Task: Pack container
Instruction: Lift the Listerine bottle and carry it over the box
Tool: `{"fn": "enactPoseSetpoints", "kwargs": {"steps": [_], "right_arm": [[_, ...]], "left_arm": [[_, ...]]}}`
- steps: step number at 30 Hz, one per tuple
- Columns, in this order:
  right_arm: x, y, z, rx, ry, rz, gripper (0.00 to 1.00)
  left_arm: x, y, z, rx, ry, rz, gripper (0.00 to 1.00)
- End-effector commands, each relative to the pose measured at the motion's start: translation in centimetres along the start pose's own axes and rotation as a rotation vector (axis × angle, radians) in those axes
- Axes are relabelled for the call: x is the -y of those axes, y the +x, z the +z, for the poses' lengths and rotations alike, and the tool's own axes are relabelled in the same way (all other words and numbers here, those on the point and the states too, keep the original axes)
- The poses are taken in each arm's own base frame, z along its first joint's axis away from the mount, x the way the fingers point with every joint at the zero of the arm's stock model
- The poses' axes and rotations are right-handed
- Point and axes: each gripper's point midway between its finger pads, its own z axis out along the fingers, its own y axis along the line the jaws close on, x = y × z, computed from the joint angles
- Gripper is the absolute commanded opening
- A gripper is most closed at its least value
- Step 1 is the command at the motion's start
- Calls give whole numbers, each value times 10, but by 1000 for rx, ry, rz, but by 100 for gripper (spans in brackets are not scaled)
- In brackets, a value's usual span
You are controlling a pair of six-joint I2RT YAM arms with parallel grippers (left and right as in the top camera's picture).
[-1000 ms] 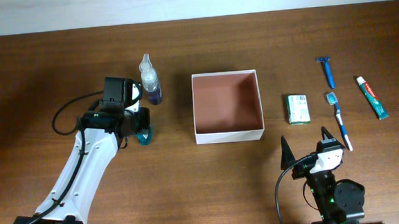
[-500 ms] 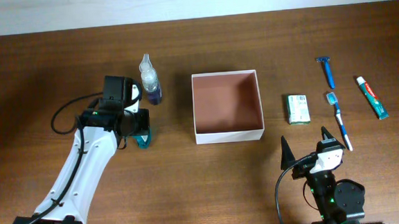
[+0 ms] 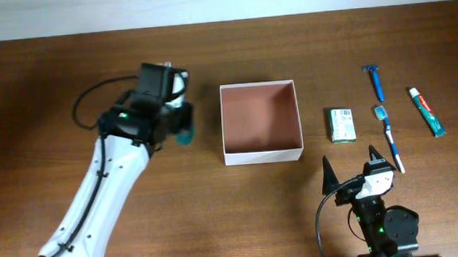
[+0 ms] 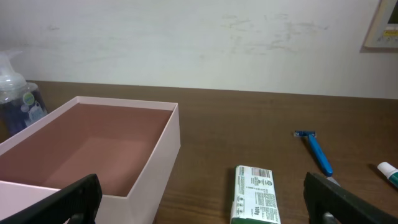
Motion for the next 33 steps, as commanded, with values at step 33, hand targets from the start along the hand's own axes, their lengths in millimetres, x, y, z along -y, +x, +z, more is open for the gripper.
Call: {"fn": "enactPoseSetpoints", "kwargs": {"steps": [33], "right_arm": [[0,2,0,2,3,-4,99]], "left_arm": [[113,-38,22,56,133,-207,31]]}}
